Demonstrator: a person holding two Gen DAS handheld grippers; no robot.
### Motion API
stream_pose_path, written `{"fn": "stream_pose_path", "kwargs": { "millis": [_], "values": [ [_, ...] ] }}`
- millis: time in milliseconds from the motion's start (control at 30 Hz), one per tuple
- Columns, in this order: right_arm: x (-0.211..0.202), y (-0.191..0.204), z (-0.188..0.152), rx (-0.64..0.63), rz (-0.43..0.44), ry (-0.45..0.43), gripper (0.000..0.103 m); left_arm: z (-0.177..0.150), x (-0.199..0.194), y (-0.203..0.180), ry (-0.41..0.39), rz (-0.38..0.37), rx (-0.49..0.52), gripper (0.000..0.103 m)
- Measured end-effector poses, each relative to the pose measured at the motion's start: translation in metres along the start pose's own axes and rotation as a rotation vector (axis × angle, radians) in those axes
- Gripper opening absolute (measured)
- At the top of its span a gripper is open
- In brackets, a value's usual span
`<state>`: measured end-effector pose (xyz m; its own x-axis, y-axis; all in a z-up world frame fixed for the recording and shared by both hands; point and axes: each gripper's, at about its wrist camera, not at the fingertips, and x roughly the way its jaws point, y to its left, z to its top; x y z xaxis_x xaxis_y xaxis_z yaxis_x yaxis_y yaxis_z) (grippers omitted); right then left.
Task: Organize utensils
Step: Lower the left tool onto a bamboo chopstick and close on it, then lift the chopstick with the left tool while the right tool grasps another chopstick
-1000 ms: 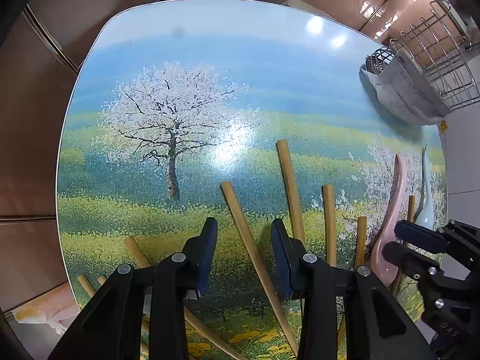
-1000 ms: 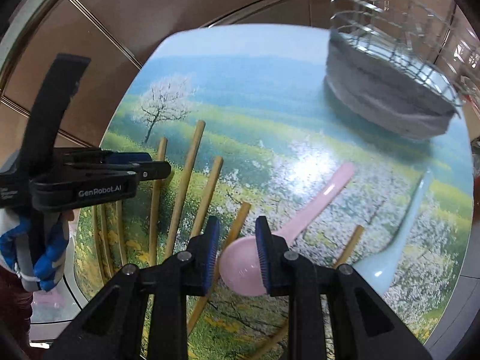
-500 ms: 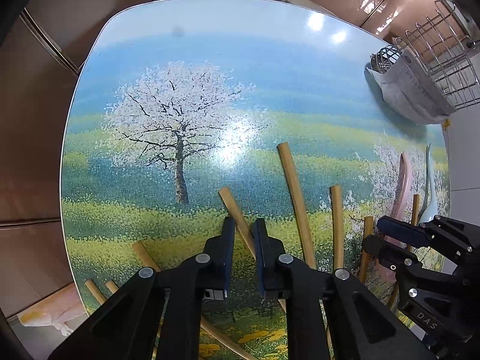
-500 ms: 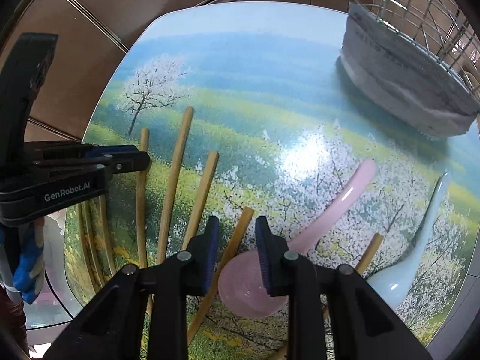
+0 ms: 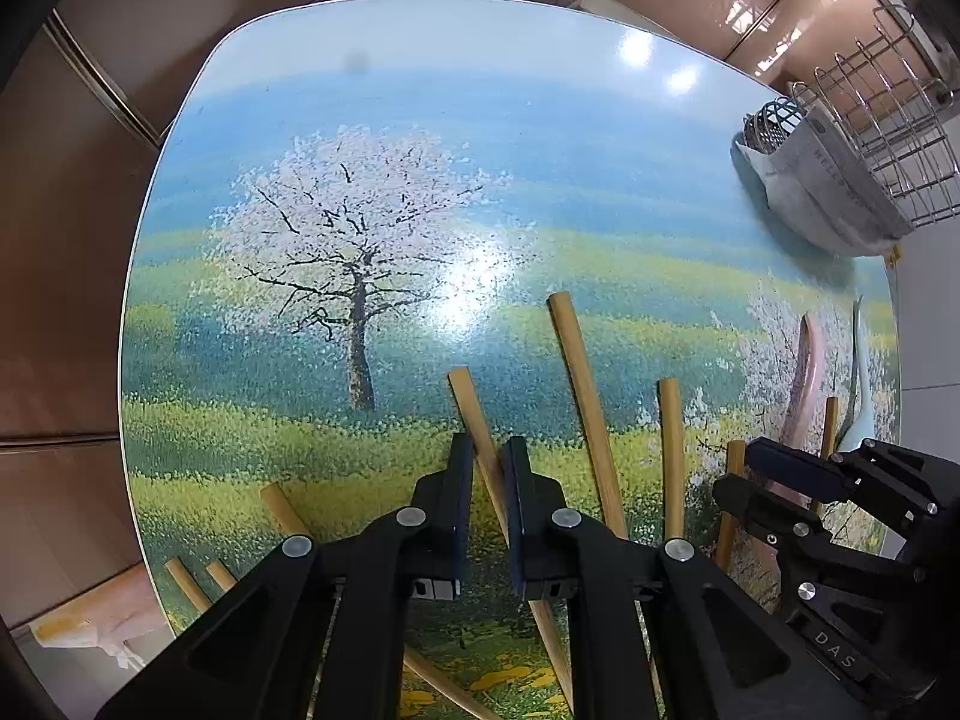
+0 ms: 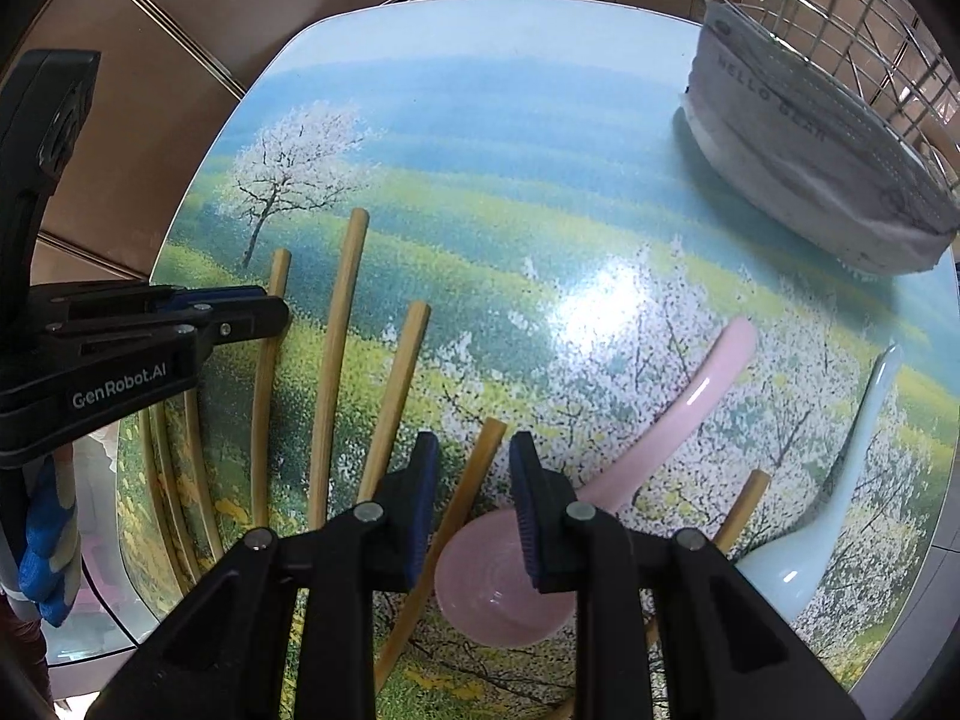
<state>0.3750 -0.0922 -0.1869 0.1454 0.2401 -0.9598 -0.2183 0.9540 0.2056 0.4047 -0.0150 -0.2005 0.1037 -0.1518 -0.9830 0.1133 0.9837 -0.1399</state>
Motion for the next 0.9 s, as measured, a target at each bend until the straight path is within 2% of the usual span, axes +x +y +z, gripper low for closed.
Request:
{"fn": "stream_pose_path", "kwargs": {
  "millis": [67,367,600,767,900],
  "values": [
    [0.001,0.002,0.000,0.003,-0.004,-0.003,0.023,-0.003,0.000,0.001,-0.003,-0.001,-0.009,0.009],
    [0.004,0.006,-0.004,0.003,-0.023,-0.008,0.010,-0.008,-0.003,0.009,-0.014,-0.022,-0.064,0.006],
    [0.006,0.011,-0.006,-0.003,-0.028,-0.018,0.010,-0.009,-0.004,0.014,-0.024,-0.048,-0.110,0.006],
    [-0.003,0.018,-0.011,-0.017,-0.018,-0.065,0.007,-0.016,-0.009,0.028,-0.046,-0.098,-0.147,0.006],
    [-0.019,0.022,-0.021,-0.035,0.006,-0.118,0.006,-0.026,-0.023,0.038,-0.100,-0.114,-0.157,0.006]
  ]
}}
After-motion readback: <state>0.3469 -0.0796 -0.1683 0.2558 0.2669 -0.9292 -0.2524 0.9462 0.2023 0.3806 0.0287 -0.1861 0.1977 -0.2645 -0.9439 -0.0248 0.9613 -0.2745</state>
